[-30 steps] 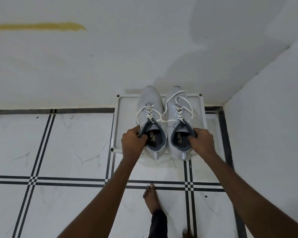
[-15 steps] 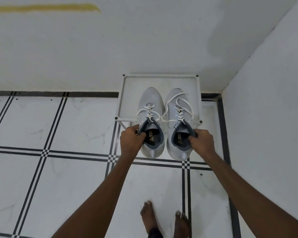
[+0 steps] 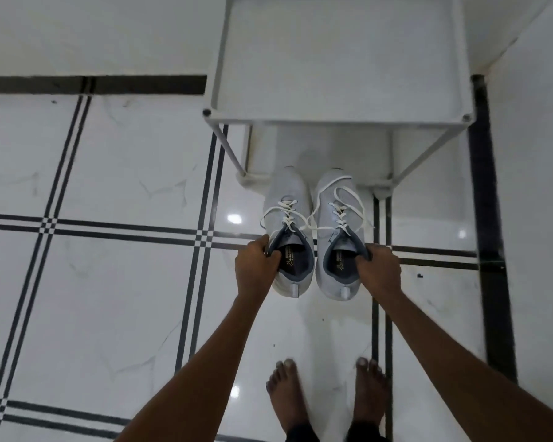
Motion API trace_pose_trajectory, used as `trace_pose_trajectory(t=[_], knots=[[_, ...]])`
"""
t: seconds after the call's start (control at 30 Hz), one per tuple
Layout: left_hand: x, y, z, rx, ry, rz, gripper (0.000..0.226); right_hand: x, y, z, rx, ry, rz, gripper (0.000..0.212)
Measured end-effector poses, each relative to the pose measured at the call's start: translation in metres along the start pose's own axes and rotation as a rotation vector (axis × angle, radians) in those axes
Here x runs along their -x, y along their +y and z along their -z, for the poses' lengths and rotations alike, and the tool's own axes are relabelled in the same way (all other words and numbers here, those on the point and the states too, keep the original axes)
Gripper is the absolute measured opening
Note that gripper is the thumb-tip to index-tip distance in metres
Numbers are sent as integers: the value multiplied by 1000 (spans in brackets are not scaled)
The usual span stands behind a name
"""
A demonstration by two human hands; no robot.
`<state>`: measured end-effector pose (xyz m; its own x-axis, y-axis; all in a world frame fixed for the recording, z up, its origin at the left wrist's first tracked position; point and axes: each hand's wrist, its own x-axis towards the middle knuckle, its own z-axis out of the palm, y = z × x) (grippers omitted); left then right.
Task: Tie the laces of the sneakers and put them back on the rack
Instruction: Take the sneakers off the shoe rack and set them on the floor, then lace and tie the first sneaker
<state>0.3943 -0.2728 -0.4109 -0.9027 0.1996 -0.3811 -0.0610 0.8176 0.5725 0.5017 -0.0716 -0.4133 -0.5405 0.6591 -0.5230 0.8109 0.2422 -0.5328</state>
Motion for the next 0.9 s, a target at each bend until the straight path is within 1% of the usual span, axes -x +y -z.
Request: trace_pose_trajectory(t=[0.07, 0.13, 0.2, 0.27, 0.37, 0.47, 0.5, 0.53, 0.6, 0.67, 0.73, 0.77, 0.8, 0.83, 0.87, 0.9], knots=[[-24, -38, -41, -7, 1, 12, 10, -30, 28, -50, -10, -11, -6, 8], [-45, -64, -69, -33, 2, 11, 10, -55, 45, -82, -12, -11, -26, 6], [-66, -93, -102, -63, -3, 2, 10, -82, 64, -117, 3, 5, -52, 15], [-85, -116, -129, -79, 5, 3, 11, -107, 78, -146, 9, 43, -62, 18], [-99, -141, -157, -82, 54, -5, 17, -128, 94, -175, 19, 87, -49, 14], [-105, -151, -167, -21, 117, -25, 23, -135, 100, -187, 23, 118, -4, 10], [-107, -154, -168, 0, 138, -22, 24, -133, 98, -187, 31, 139, 22, 16], [-109, -156, -166, 20, 153, -17, 25, -131, 96, -188, 35, 180, 60, 27], [-112, -161, -159, 49, 168, 5, 24, -123, 82, -192, 35, 317, 183, 49], [-114, -167, -150, 61, 165, 32, 23, -112, 59, -199, 12, 463, 351, 56], [-117, -176, -139, 76, 161, 40, 22, -103, 36, -212, 6, 537, 468, 54], [-118, -180, -134, 91, 163, 32, 22, -99, 24, -219, 14, 529, 512, 51], [-120, -184, -129, 106, 171, 17, 22, -100, 17, -230, 16, 481, 547, 44], [-123, -188, -126, 112, 181, -2, 20, -101, 9, -242, 12, 391, 563, 34], [-127, -192, -123, 115, 183, -22, 20, -103, 1, -253, 7, 285, 541, 24], [-131, -195, -120, 120, 171, -36, 25, -106, -5, -264, 13, 182, 491, 16]])
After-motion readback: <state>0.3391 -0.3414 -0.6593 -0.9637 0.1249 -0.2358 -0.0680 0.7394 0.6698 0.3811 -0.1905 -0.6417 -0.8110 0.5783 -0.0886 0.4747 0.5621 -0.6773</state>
